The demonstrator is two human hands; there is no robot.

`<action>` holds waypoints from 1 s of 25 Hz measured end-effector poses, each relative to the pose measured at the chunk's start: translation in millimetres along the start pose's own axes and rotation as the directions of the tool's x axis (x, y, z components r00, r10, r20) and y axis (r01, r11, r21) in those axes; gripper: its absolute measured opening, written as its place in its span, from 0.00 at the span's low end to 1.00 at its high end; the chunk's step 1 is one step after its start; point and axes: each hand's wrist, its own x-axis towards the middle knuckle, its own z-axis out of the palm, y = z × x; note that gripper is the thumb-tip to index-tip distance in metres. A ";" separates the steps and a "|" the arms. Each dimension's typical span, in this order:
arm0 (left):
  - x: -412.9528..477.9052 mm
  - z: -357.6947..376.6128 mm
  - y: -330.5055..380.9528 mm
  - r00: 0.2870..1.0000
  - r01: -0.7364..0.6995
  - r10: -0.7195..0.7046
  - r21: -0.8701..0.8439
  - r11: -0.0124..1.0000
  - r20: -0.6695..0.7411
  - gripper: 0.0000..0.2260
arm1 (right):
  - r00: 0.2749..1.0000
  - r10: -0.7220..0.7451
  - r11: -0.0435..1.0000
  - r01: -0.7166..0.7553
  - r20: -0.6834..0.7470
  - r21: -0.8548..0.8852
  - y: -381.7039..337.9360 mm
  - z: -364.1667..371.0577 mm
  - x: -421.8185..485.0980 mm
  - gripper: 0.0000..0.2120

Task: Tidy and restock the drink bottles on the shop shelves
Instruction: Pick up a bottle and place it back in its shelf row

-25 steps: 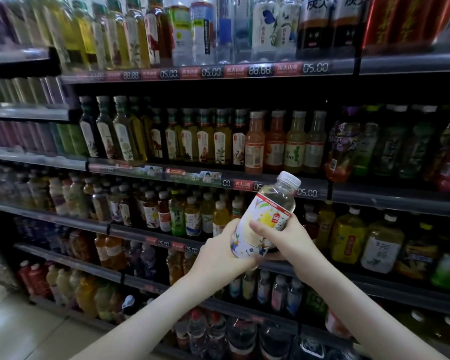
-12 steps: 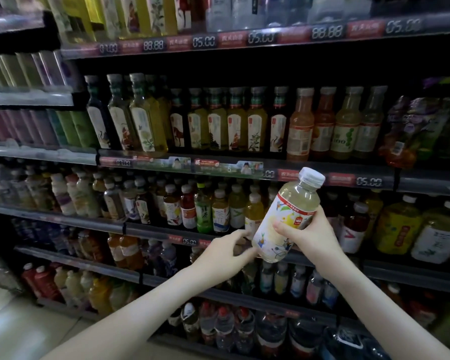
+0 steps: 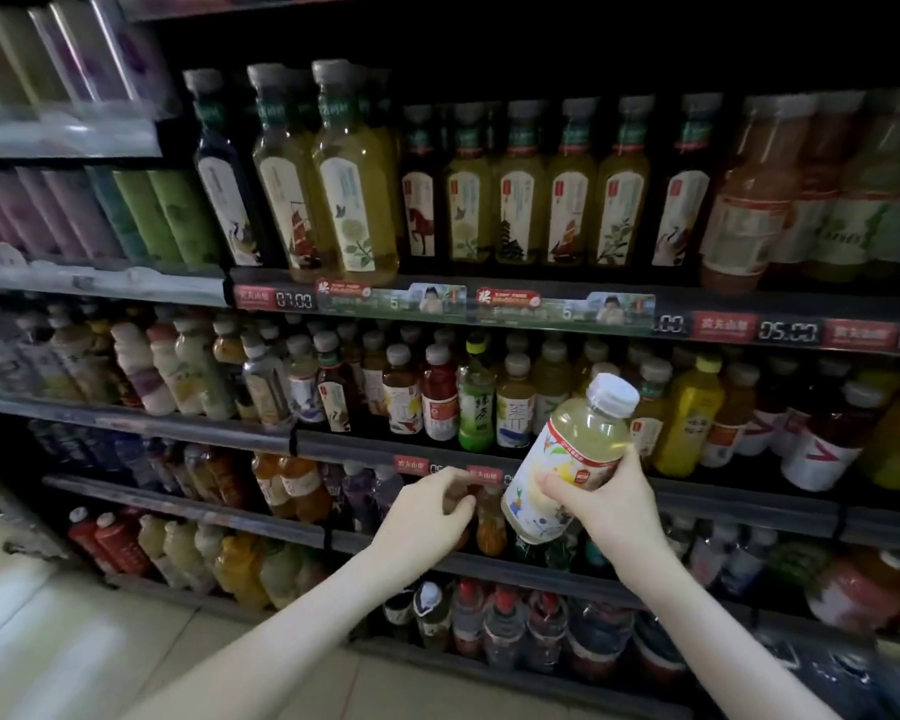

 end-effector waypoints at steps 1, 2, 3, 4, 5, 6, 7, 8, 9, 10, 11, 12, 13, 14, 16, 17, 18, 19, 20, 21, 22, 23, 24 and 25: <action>-2.1 0.5 -5.3 0.999 0.015 -0.015 -0.023 1.000 -0.028 0.14 | 1.000 0.003 1.000 -0.003 0.009 0.001 3.7 7.5 2.7 0.34; -4.8 0.8 -12.4 0.999 0.014 -0.015 -0.042 0.999 -0.040 0.14 | 1.000 0.001 1.000 -0.001 0.022 -0.001 7.1 17.9 6.7 0.35; -7.8 0.3 -19.2 1.000 -0.008 0.007 -0.041 0.999 -0.025 0.16 | 0.999 0.004 1.000 -0.004 0.032 -0.005 9.7 29.8 9.3 0.35; -9.5 -0.6 -27.4 0.999 -0.034 0.034 -0.041 0.999 -0.004 0.17 | 0.999 0.015 1.000 -0.014 0.044 -0.011 13.1 43.0 11.0 0.34; -8.6 -4.0 -37.6 0.999 -0.052 0.052 -0.053 0.997 0.004 0.17 | 0.998 0.020 1.000 -0.019 0.056 -0.013 15.8 59.0 13.0 0.33; -4.9 -8.7 -49.7 0.998 -0.055 0.054 -0.064 0.996 -0.007 0.18 | 0.998 0.022 1.000 -0.022 0.067 -0.003 18.5 75.5 14.7 0.32; 2.6 -15.3 -65.8 0.999 -0.039 0.037 -0.066 0.997 -0.035 0.18 | 0.997 0.031 0.999 -0.032 0.075 0.009 22.0 94.5 17.8 0.32; 12.0 -23.1 -83.3 0.997 -0.010 0.006 -0.060 0.998 -0.073 0.18 | 0.996 0.047 0.999 -0.049 0.074 0.025 25.2 112.5 21.7 0.32; 22.7 -32.3 -101.0 0.993 0.025 -0.030 -0.048 0.999 -0.116 0.18 | 0.996 0.066 0.997 -0.068 0.067 0.039 28.2 130.2 26.0 0.33; 35.4 -43.3 -119.8 0.985 0.057 -0.061 -0.034 0.998 -0.161 0.19 | 0.995 0.083 0.995 -0.086 0.056 0.048 31.4 149.2 32.4 0.33; 49.2 -55.1 -138.4 0.977 0.071 -0.073 -0.016 0.997 -0.201 0.20 | 0.995 0.095 0.994 -0.097 0.042 0.050 34.3 167.5 39.5 0.33; 66.7 -68.1 -159.0 0.970 0.073 -0.069 0.008 0.997 -0.235 0.21 | 0.995 0.102 0.994 -0.103 0.020 0.047 38.7 188.5 49.1 0.33; 84.9 -79.9 -175.8 0.963 0.075 -0.064 0.033 0.997 -0.261 0.23 | 0.995 0.103 0.994 -0.103 -0.005 0.038 41.7 207.0 58.7 0.32; 104.0 -90.9 -189.8 0.958 0.065 -0.045 0.060 0.996 -0.283 0.25 | 0.994 0.103 0.994 -0.102 -0.033 0.030 44.2 224.5 67.4 0.33; 145.7 -108.6 -210.2 0.941 -0.025 0.064 0.119 0.993 -0.332 0.29 | 0.991 0.100 0.995 -0.099 -0.089 0.024 51.1 256.3 84.6 0.34; 168.1 -115.1 -218.8 0.927 -0.086 0.131 0.142 0.986 -0.352 0.30 | 0.988 0.091 0.996 -0.090 -0.121 0.021 56.8 271.9 93.1 0.35; 188.4 -119.9 -223.1 0.916 -0.134 0.179 0.147 0.980 -0.360 0.32 | 0.986 0.080 0.997 -0.077 -0.145 0.025 60.4 284.7 99.8 0.36; 205.4 -122.4 -225.7 0.912 -0.172 0.209 0.135 0.976 -0.354 0.34 | 0.983 0.078 0.997 -0.073 -0.163 0.036 64.6 295.5 104.3 0.37; 221.3 -122.1 -228.7 0.913 -0.201 0.225 0.105 0.974 -0.340 0.37 | 0.980 0.079 0.996 -0.071 -0.181 0.048 69.1 304.9 108.0 0.38; 233.0 -120.7 -229.4 0.919 -0.209 0.216 0.058 0.976 -0.329 0.39 | 0.977 0.076 0.996 -0.067 -0.201 0.053 73.8 312.0 110.1 0.37; 242.2 -118.2 -230.6 0.928 -0.191 0.182 0.004 0.982 -0.324 0.40 | 0.972 0.069 0.997 -0.060 -0.226 0.050 78.4 318.3 111.7 0.36; 248.2 -116.1 -230.5 0.931 -0.163 0.144 -0.028 0.986 -0.336 0.40 | 0.965 0.060 0.997 -0.049 -0.253 0.052 80.6 322.8 113.2 0.36; 252.6 -113.2 -231.5 0.918 -0.154 0.131 -0.031 0.988 -0.375 0.38 | 0.959 0.054 0.998 -0.039 -0.277 0.059 82.5 326.2 114.3 0.36; 253.8 -111.4 -232.5 0.896 -0.150 0.134 -0.004 0.989 -0.423 0.34 | 0.954 0.050 0.997 -0.031 -0.297 0.070 85.2 329.1 116.1 0.36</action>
